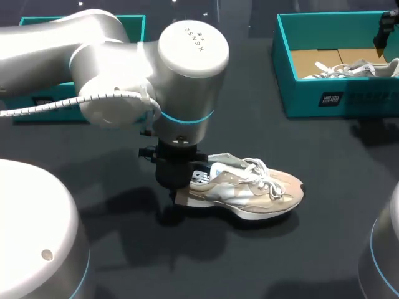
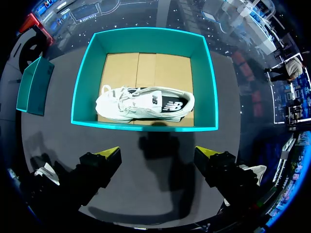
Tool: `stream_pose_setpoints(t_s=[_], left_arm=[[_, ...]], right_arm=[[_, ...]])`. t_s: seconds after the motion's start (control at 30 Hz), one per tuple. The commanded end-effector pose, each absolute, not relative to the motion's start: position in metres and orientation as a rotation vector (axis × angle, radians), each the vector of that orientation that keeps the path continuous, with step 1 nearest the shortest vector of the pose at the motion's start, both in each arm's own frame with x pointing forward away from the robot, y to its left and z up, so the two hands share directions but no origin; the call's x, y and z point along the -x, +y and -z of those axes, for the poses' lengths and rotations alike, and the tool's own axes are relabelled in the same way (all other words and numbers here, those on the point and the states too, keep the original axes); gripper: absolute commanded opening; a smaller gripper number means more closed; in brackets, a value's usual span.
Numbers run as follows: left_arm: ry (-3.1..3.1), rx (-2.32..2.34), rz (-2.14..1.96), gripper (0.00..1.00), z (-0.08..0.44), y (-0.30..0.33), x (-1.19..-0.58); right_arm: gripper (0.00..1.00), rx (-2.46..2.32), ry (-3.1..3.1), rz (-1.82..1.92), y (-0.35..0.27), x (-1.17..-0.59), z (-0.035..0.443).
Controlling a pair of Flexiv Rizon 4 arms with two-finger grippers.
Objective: Take the shoe out of the shoebox, open the shoe tongue, remove and reinsert the insole, then place the shoe into the shoebox
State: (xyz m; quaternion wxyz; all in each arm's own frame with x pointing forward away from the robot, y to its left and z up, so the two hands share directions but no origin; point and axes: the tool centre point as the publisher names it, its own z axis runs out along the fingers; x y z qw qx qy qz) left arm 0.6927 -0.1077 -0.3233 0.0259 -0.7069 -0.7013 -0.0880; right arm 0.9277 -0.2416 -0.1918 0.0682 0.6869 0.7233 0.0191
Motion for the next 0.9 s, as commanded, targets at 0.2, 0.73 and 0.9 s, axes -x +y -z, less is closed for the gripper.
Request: stream_pose_setpoints(t_s=[0.2, 0.73, 0.9], left_arm=[[-2.151, 2.206, 0.247, 0.00, 0.346, -0.118, -0.700], [-2.085, 2.212, 0.268, 0.00, 0.371, -0.126, -0.708], [-2.082, 2.213, 0.274, 0.00, 0.378, -0.129, -0.711]], right_arm=[[1.00, -2.068, 2.177, -0.059, -0.241, -0.927, 0.192], [1.00, -2.068, 2.177, -0.059, -0.241, -0.927, 0.192], [1.00, -2.068, 2.177, -0.059, -0.241, -0.927, 0.192]])
